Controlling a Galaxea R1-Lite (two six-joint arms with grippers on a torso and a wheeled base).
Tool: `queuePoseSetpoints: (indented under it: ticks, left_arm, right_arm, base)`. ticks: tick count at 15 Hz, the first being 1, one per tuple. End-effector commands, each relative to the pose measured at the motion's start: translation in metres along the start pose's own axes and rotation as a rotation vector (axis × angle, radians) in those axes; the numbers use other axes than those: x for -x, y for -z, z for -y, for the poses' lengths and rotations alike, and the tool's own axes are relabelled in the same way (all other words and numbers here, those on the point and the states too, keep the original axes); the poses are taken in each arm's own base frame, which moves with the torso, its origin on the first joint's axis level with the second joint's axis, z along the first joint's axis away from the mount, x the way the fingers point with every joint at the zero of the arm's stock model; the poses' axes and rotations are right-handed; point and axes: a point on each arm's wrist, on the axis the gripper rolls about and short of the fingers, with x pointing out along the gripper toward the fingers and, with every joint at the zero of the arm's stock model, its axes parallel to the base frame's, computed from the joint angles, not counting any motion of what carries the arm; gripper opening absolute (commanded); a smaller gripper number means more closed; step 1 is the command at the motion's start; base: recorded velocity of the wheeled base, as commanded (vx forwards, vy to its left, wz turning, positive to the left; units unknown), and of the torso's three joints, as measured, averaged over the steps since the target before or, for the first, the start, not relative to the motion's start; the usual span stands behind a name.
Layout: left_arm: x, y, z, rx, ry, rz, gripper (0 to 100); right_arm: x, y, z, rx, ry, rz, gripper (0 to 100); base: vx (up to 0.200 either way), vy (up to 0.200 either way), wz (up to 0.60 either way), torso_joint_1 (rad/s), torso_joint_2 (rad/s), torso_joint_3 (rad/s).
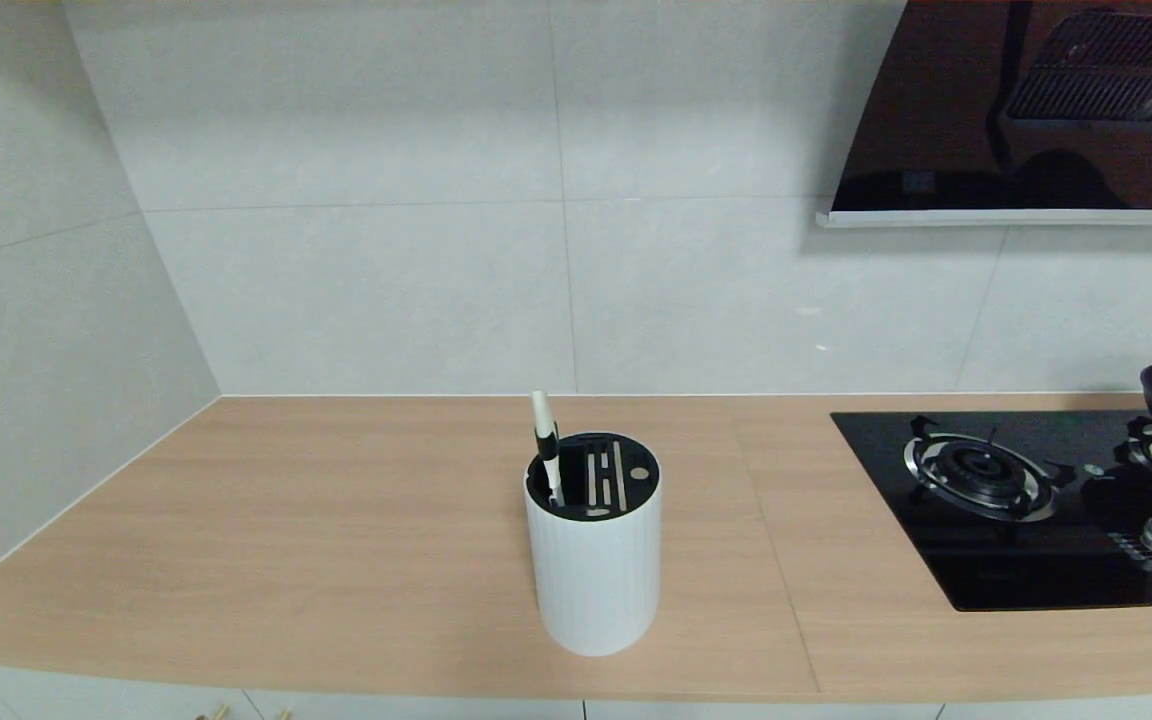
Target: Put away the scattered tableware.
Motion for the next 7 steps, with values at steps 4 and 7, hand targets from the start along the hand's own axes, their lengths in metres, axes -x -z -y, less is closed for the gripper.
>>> queuePoseSetpoints:
  ticks: [4, 7]
  left_arm:
    - [-0.0011, -0.0003, -0.0001, 0.026, 0.002, -0.015, 100]
    - [-0.0002, -0.0002, -0.0002, 0.081, 0.008, -0.001, 100]
  right_arm:
    - [-0.0002, 0.0006, 0.0000, -0.002, -0.001, -0.006, 100]
    - [-0.0001, 0.0006, 0.0000, -0.002, -0.001, -0.004, 100]
  base:
    - [0.000, 0.000, 0.00, 0.000, 0.00, 0.000]
    - [0.000, 0.000, 0.00, 0.000, 0.00, 0.000]
